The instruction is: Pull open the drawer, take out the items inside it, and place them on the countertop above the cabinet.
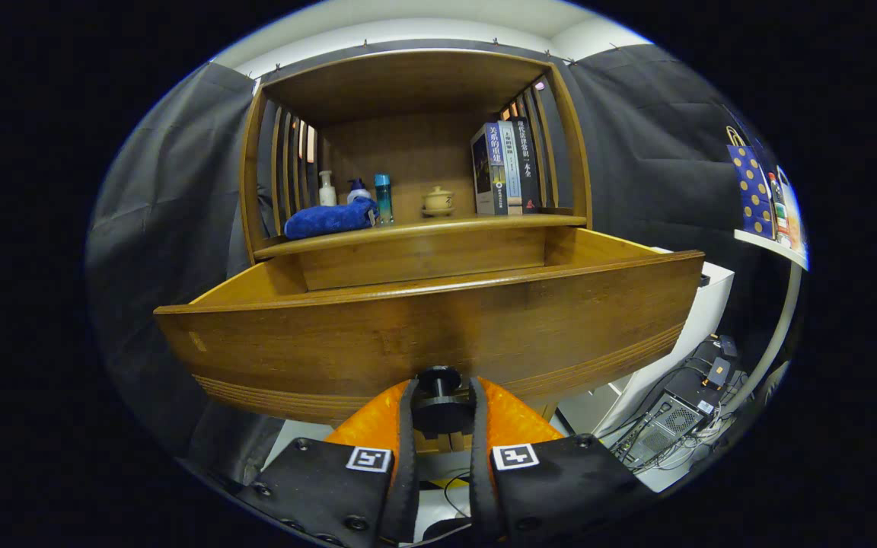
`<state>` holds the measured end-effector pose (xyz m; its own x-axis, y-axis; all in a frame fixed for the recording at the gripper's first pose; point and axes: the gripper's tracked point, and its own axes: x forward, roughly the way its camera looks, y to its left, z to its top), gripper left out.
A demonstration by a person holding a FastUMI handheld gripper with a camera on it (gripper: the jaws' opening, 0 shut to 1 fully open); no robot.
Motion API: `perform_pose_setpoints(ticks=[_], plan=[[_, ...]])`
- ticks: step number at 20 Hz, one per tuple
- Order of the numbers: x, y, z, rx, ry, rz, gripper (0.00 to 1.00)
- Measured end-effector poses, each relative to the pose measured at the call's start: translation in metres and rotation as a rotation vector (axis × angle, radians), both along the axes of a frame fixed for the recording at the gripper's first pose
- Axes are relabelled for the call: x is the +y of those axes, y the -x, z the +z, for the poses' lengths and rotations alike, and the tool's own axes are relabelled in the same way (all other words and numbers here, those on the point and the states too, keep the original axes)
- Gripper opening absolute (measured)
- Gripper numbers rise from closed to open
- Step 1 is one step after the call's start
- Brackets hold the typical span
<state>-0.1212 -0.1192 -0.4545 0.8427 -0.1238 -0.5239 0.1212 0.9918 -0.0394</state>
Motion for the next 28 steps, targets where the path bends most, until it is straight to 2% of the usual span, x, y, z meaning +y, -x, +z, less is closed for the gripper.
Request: perform_pose_setpoints(ticks=[2, 7, 13, 16, 18, 21, 24, 28], plan=[[0.002, 0.000, -0.001, 0.027, 0.008, 0.009, 0.36], [0.001, -0.002, 0.042, 0.006, 0.099, 0.036, 0.64], [0.016, -0.022, 0.113, -0.033, 0.061, 0.059, 0.97], [0.031, -0.054, 0.135, -0.031, 0.005, 0.091, 0.97], [0.029, -0.078, 0.137, 0.009, 0.029, 0.109, 0.97], [0.029, -0.114, 0.124, 0.116, 0.053, 0.140, 0.97], [0.031, -0.144, 0.100, 0.245, 0.018, 0.154, 0.97], [0.015, -0.172, 0.060, 0.432, 0.082, 0.156, 0.98]])
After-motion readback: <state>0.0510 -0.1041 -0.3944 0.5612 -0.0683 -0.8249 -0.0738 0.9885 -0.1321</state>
